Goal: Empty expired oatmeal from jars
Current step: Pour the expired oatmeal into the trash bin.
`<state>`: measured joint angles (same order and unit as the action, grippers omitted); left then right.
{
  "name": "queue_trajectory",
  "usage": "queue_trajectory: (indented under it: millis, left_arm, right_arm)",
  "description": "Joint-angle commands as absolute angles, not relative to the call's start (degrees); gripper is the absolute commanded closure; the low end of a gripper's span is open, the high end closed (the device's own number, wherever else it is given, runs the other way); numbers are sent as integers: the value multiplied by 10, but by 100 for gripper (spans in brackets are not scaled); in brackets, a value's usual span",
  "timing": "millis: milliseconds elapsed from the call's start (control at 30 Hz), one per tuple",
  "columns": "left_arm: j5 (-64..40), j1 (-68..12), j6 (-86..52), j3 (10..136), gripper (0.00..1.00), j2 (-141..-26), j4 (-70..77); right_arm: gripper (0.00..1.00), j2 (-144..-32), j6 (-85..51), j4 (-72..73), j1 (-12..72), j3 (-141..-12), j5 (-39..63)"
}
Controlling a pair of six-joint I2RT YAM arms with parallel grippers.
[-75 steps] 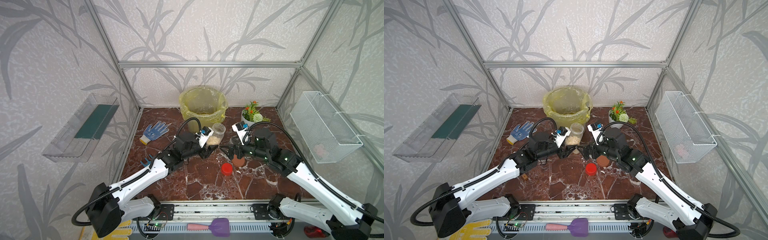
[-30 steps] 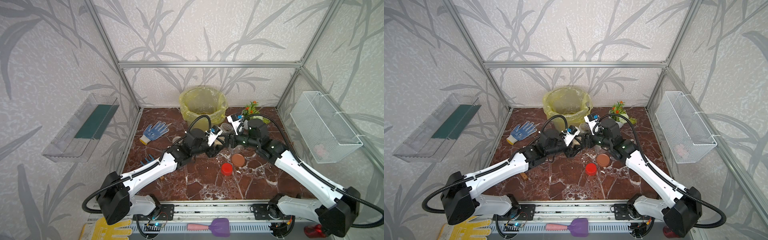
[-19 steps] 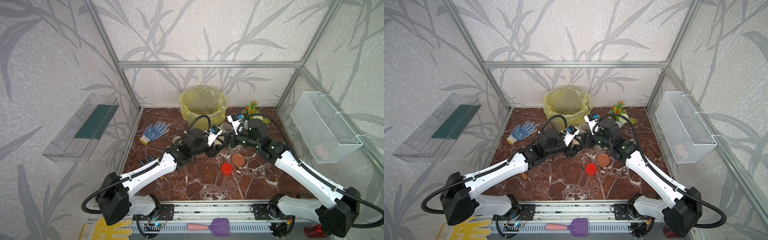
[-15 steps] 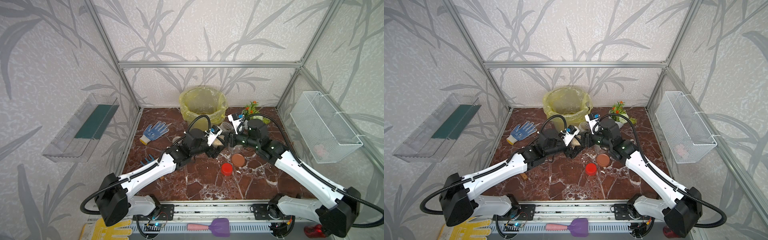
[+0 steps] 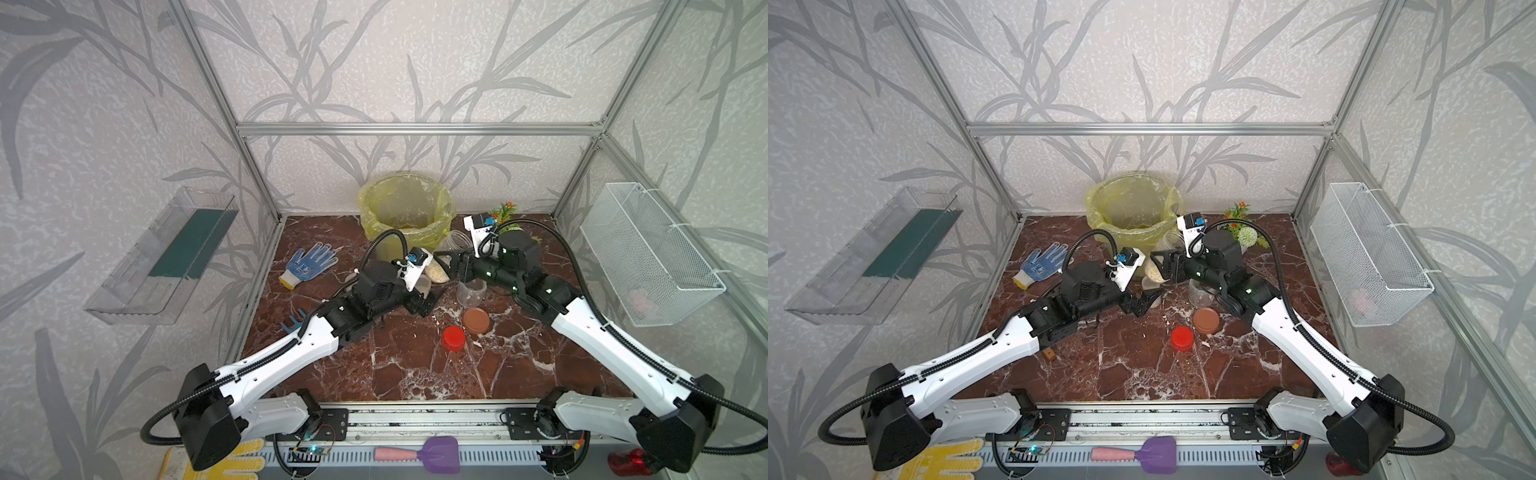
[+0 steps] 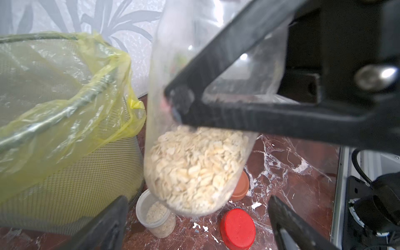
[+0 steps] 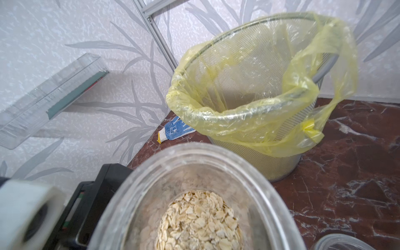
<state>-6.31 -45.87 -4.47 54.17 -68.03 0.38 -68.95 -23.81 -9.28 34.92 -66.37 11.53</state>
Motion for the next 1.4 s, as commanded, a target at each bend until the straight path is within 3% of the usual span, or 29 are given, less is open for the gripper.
queue_trajectory:
  millis: [0, 400, 1000, 1367]
  left_arm:
    - [-29, -451, -143, 536, 1, -657, -16]
    - [15, -440, -423, 548, 1, -626, -33]
    - [-2, -442, -425, 528, 1, -598, -15]
    - [-23, -447, -593, 543, 1, -625, -10]
  right_arm:
    - [82, -675, -278, -69, 349, -678, 94]
    - [82, -667, -361, 10, 351, -649, 85]
    - [82, -687, -345, -18, 351, -676, 89]
    - [85, -715, -382, -17, 354, -711, 67]
